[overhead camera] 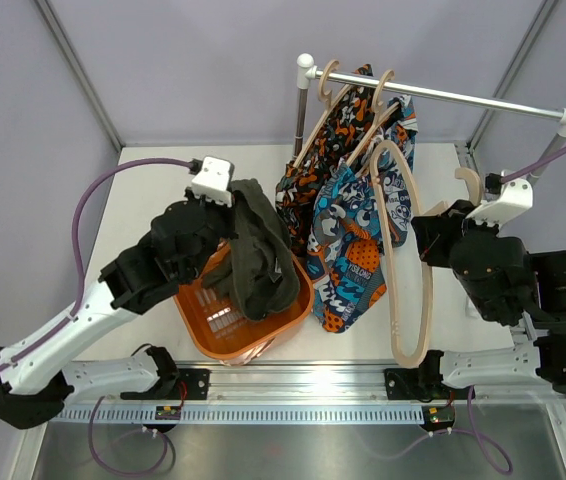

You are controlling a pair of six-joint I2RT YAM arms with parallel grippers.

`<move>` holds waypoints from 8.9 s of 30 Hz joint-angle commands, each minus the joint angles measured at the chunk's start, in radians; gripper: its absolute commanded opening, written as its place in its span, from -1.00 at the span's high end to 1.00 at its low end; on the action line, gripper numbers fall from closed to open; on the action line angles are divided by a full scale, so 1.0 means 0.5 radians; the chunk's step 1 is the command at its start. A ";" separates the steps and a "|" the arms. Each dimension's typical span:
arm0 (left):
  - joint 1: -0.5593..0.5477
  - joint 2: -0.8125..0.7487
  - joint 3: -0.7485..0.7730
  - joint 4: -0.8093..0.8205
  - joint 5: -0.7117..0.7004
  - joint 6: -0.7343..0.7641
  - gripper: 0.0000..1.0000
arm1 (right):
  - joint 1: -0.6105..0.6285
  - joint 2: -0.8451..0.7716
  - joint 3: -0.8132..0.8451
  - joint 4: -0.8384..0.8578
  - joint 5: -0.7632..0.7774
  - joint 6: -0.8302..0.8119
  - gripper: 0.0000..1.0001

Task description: Remove the shorts from the hanger

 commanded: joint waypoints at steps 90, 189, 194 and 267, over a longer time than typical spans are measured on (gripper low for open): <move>0.791 -0.577 -0.921 -0.253 0.746 -0.872 -0.98 | -2.533 0.788 0.166 0.549 -1.397 -1.132 0.82; 0.785 -0.890 -0.964 -0.557 0.688 -0.569 -0.98 | -1.563 1.203 0.402 1.568 -0.409 -1.261 1.00; 0.785 -0.890 -0.964 -0.557 0.691 -0.565 -0.98 | -1.566 1.092 0.540 1.273 -0.581 -1.252 1.00; -0.369 0.948 0.285 0.449 0.666 -1.115 -0.89 | -0.633 0.052 -0.518 0.675 -0.875 -0.592 1.00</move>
